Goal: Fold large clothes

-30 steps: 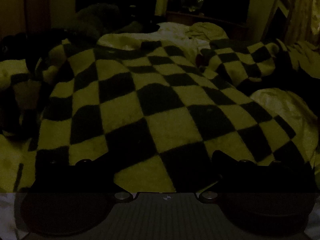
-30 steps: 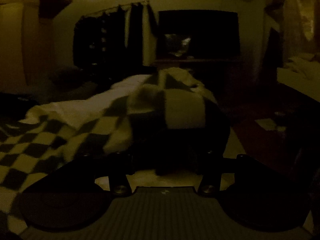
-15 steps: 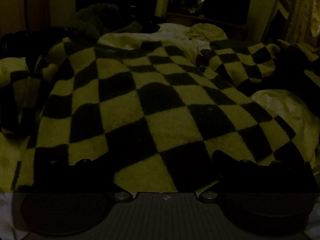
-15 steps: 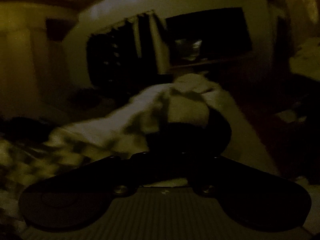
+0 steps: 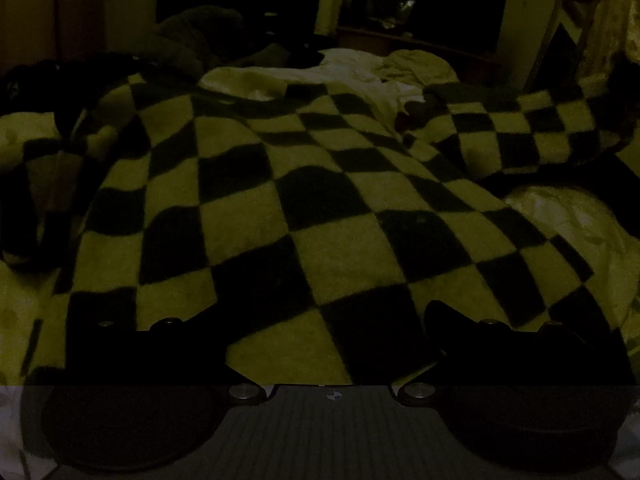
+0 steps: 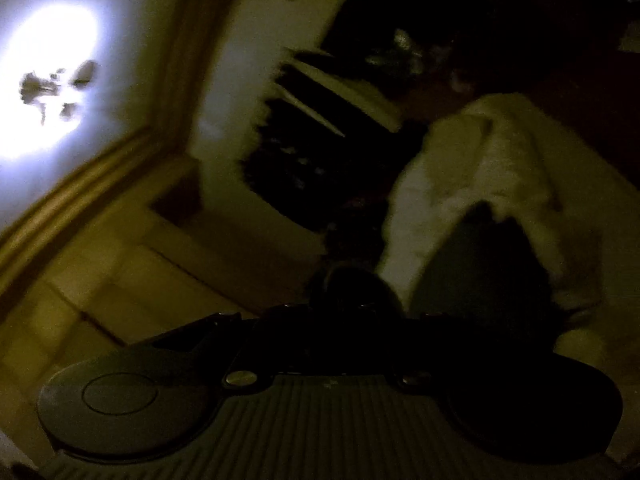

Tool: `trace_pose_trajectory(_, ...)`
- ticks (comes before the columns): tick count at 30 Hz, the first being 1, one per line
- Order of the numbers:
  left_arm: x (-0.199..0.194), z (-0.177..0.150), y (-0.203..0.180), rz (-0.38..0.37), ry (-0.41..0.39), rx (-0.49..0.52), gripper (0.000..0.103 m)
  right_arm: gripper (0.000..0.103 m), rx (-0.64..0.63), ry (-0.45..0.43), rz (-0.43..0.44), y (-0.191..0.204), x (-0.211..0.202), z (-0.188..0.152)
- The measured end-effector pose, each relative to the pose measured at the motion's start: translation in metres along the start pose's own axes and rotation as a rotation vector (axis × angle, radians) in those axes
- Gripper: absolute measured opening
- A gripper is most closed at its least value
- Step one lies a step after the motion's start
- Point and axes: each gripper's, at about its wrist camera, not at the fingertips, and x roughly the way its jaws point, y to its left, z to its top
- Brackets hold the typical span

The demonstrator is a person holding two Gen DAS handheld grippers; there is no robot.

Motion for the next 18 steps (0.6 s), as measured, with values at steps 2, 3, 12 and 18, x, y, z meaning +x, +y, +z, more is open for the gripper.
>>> trace_pose_trajectory(2,0.000,-0.001,0.001,-0.002,-0.003,0.002,0.103,0.007,0.048,-0.013,-0.070,-0.020,0.010,0.007)
trace_pose_trajectory(3,0.000,-0.001,0.001,-0.003,-0.004,0.002,0.103,0.007,0.071,-0.012,-0.090,-0.031,0.014,0.009)
trace_pose_trajectory(12,0.003,-0.001,0.004,-0.006,-0.003,-0.003,0.103,0.007,0.158,0.048,-0.132,-0.078,0.025,-0.008)
trace_pose_trajectory(18,-0.003,-0.005,0.003,-0.001,-0.017,0.007,0.103,0.007,0.117,0.221,0.089,-0.003,0.064,-0.039)
